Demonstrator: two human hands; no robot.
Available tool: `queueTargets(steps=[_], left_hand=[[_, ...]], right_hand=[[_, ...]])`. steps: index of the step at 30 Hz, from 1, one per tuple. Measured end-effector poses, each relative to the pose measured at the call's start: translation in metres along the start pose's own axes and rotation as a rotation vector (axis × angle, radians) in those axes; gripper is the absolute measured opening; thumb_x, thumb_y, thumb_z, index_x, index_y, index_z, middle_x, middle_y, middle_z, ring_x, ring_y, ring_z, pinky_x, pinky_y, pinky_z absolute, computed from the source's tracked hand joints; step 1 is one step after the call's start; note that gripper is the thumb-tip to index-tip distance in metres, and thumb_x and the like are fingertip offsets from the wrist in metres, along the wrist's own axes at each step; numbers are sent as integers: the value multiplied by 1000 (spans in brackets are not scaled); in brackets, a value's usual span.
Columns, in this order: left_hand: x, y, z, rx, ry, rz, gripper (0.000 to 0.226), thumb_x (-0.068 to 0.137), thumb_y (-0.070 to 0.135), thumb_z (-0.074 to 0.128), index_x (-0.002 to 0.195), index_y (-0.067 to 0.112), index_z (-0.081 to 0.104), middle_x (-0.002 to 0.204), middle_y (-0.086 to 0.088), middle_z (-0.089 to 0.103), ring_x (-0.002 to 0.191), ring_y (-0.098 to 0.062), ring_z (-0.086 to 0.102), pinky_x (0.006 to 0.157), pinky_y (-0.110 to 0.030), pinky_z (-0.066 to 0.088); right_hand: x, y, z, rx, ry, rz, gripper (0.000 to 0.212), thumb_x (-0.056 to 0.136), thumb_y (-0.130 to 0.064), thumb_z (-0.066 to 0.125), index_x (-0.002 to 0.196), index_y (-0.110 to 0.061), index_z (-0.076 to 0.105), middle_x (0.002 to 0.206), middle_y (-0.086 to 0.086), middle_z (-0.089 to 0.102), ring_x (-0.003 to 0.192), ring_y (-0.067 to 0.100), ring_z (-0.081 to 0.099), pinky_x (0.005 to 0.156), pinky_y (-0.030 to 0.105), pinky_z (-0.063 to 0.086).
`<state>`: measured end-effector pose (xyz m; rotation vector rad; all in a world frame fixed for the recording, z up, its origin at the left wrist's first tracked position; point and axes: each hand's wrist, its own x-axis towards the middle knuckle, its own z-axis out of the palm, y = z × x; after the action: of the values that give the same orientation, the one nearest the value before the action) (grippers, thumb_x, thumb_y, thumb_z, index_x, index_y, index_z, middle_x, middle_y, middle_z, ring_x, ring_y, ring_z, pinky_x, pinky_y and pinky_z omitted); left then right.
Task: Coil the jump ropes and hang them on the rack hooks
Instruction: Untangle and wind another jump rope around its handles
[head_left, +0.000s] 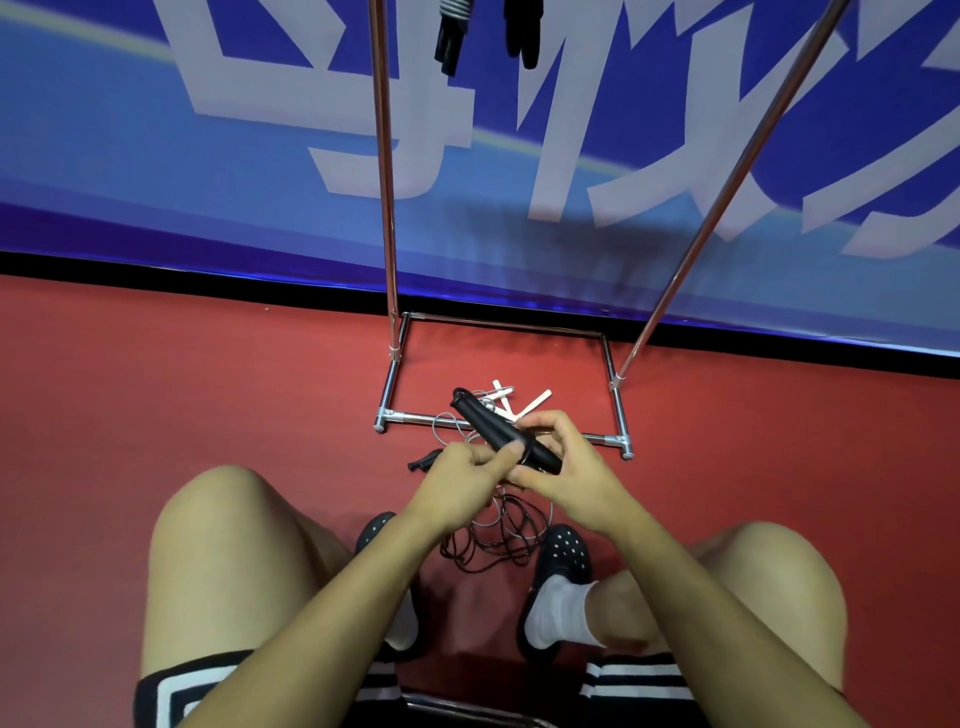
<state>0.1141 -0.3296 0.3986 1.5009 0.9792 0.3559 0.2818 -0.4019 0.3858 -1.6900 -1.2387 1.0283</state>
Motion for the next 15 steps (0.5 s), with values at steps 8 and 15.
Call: queueTargets(steps=[8, 15], left_hand=[[1, -15, -11, 58, -287, 123, 63, 94, 59, 60, 69, 1, 61, 60, -11, 51, 59, -23, 40, 61, -38, 31], [5, -18, -9, 8, -219, 34, 47, 100, 43, 61, 70, 10, 75, 57, -7, 65, 39, -14, 45, 42, -22, 36]], right_hand=[[-5, -7, -13, 115, -358, 115, 41, 86, -19, 82, 123, -19, 64, 106, 11, 73, 102, 30, 72, 98, 54, 54], [-10, -5, 5, 173, -232, 100, 38, 97, -3, 67, 131, -10, 49, 81, 2, 72, 73, 15, 70, 67, 31, 57]])
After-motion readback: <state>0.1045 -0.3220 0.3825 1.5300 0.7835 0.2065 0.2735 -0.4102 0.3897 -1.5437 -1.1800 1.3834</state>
